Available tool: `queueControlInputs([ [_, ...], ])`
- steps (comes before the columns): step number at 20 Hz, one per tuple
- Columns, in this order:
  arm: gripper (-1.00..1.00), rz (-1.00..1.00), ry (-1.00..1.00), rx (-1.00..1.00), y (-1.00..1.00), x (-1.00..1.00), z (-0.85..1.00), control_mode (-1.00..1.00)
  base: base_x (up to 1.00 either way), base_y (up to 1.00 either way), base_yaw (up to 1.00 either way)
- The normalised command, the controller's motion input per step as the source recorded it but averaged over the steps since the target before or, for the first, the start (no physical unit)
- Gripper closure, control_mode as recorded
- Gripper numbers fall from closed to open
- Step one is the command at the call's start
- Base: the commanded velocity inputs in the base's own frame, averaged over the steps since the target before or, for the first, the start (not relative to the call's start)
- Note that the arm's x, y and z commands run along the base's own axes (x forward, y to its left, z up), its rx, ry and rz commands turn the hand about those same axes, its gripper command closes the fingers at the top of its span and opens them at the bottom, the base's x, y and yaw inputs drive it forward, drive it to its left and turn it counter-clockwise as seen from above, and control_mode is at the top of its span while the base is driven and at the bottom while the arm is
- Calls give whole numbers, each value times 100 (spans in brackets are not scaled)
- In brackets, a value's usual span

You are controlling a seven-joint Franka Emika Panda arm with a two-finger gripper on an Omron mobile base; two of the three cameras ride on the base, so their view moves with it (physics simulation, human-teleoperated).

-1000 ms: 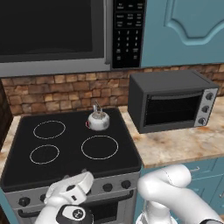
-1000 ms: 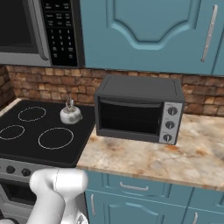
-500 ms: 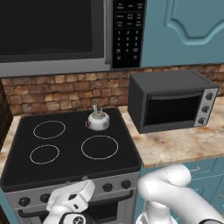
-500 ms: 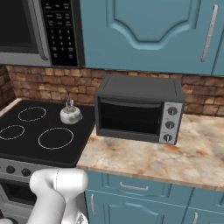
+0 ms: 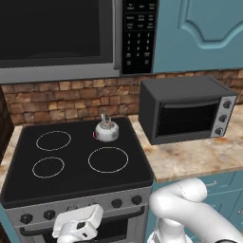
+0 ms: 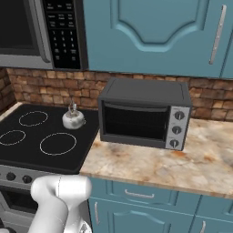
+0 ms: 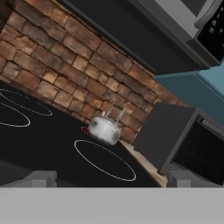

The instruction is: The kettle is done boiling. Turn off the stove, then wait for 300 timesteps before moving the kettle to the dining table.

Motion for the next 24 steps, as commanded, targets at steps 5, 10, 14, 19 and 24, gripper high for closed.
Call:
queueControlInputs([
  [5,-100,5,-3,0,3,0,-34,-100,0,0,0],
  [10,-100,5,-2,0,3,0,-33,-100,0,0,0],
  [14,-100,4,-1,0,6,4,-28,-100,0,0,0],
  [19,-100,3,0,0,5,16,-28,-100,0,0,0],
  [24,-100,1,0,0,2,22,-25,-100,0,0,0],
])
